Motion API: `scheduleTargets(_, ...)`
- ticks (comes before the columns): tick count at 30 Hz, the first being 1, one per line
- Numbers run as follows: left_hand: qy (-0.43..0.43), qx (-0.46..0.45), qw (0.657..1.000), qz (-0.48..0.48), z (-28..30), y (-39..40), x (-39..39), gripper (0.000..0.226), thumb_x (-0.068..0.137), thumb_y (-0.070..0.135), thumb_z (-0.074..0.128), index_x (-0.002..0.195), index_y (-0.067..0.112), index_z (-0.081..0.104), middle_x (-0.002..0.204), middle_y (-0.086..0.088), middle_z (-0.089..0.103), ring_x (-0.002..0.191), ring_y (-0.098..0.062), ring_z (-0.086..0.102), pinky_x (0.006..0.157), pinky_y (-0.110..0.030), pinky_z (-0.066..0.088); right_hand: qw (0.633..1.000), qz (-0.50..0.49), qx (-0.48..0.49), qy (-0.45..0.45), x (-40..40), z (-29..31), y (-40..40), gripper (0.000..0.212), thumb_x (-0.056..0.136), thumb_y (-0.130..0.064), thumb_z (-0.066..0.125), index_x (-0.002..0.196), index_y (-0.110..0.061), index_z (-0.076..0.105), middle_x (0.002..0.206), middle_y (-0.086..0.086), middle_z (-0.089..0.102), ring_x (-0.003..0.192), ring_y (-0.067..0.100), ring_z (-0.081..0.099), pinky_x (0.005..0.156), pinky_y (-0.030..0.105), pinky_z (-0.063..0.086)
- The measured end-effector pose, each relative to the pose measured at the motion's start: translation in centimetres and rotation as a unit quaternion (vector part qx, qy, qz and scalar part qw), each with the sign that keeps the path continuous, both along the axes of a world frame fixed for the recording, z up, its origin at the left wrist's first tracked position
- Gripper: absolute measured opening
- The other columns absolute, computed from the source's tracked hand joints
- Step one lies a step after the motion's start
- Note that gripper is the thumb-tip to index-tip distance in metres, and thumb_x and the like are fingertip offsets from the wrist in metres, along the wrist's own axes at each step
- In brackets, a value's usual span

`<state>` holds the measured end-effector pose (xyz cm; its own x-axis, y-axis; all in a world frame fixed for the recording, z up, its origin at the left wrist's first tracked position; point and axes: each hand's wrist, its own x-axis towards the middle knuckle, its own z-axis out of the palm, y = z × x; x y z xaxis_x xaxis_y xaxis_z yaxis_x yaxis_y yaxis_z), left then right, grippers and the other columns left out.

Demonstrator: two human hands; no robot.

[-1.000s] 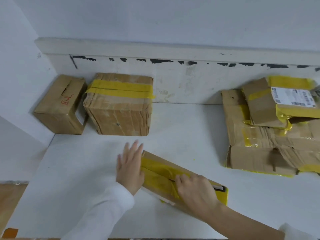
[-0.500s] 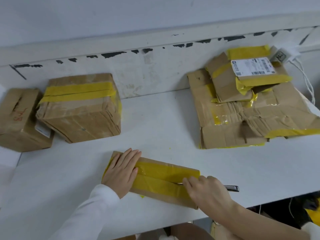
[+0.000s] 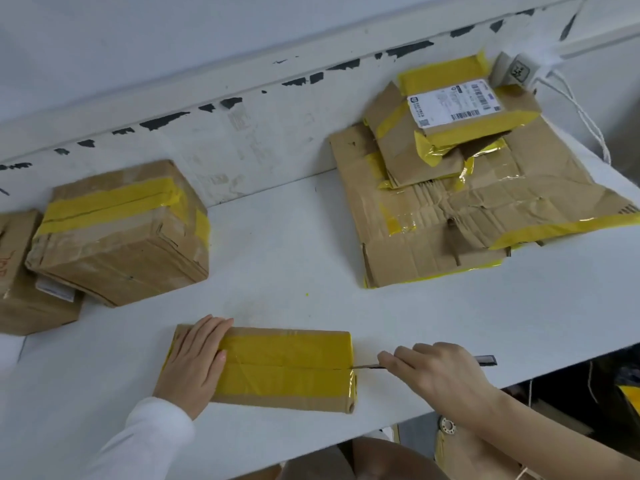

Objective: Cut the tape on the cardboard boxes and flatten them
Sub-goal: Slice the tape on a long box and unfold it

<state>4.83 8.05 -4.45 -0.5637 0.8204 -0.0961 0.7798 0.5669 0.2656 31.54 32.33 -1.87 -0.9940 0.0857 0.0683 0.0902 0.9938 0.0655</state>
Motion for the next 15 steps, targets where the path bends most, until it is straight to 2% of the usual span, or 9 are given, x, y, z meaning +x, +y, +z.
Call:
scheduleTargets(3,-0.029,-0.006,0.995,0.094,0.7,-0.9,0.4,0.076,0.081,0.049,0.013,0.133,0.006,0.046,0.139,-0.012,0.046,0.134,-0.027,0.034,0.113,-0.045,0.021,0.998,-0.023,-0.043,0.045,0.6,-1.7,2.3,0.037,0.049,0.003,0.068,0.075,-0.022,0.075,0.050,-0.008,0.052,0.034,0.011,0.044,0.032,0.016,0.024)
scheduleTargets(5,0.024,-0.027,0.987,0.154,1.2,-0.4,1.0,0.081,0.076,0.052,0.013,0.130,0.006,0.051,0.134,-0.013,0.050,0.127,-0.033,0.043,0.109,-0.048,0.024,0.983,-0.130,-0.118,0.056,-0.3,-2.1,3.0,0.027,0.064,-0.003,0.073,0.086,-0.021,0.073,0.057,-0.006,0.056,0.039,0.014,0.051,0.033,0.018,0.029)
scheduleTargets(6,0.059,-0.039,0.982,0.177,1.4,0.2,1.5,0.081,0.074,0.051,0.014,0.128,0.005,0.054,0.131,-0.015,0.052,0.122,-0.036,0.047,0.105,-0.051,0.026,0.968,-0.193,-0.152,0.048,-1.2,-2.4,2.9,0.022,0.080,-0.011,0.069,0.098,-0.023,0.069,0.068,-0.007,0.060,0.050,0.015,0.059,0.039,0.022,0.036)
scheduleTargets(7,0.083,-0.044,0.979,0.182,1.6,1.0,2.1,0.077,0.076,0.048,0.018,0.126,0.003,0.056,0.129,-0.018,0.054,0.117,-0.039,0.051,0.101,-0.055,0.029,0.947,-0.245,-0.205,0.020,-2.1,-2.8,2.6,0.019,0.093,-0.023,0.055,0.111,-0.027,0.062,0.082,-0.008,0.063,0.068,0.017,0.064,0.049,0.026,0.041)
scheduleTargets(8,0.101,-0.038,0.981,0.160,1.8,1.8,2.7,0.071,0.079,0.044,0.023,0.124,0.001,0.056,0.127,-0.020,0.055,0.114,-0.040,0.052,0.096,-0.058,0.033,0.916,-0.277,-0.289,0.012,-3.1,-3.3,2.2,0.024,0.099,-0.031,0.041,0.118,-0.029,0.056,0.092,-0.008,0.064,0.082,0.018,0.063,0.059,0.028,0.044)
scheduleTargets(10,0.135,-0.009,0.989,0.061,1.6,3.0,4.0,0.059,0.090,0.041,0.027,0.127,0.002,0.051,0.128,-0.021,0.055,0.118,-0.035,0.046,0.096,-0.058,0.032,0.869,-0.296,-0.397,0.013,-5.0,-4.1,0.9,0.028,0.100,-0.032,0.033,0.118,-0.028,0.055,0.096,-0.003,0.065,0.089,0.023,0.060,0.067,0.030,0.045)
scheduleTargets(12,0.138,-0.020,0.990,-0.018,1.2,3.8,4.8,0.059,0.098,0.048,0.013,0.132,0.009,0.040,0.133,-0.017,0.053,0.125,-0.029,0.035,0.101,-0.053,0.025,0.858,-0.301,-0.416,0.020,-6.5,-4.3,-0.3,0.027,0.100,-0.031,0.033,0.112,-0.027,0.057,0.090,0.000,0.064,0.084,0.024,0.059,0.064,0.030,0.044)
scheduleTargets(15,0.118,-0.058,0.991,-0.008,0.6,4.5,5.1,0.062,0.096,0.054,0.007,0.133,0.014,0.037,0.132,-0.016,0.054,0.122,-0.029,0.036,0.093,-0.059,0.040,0.853,-0.314,-0.416,0.022,-7.5,-4.1,-1.0,0.024,0.099,-0.033,0.033,0.091,-0.025,0.054,0.071,-0.004,0.051,0.068,0.021,0.049,0.051,0.027,0.034)
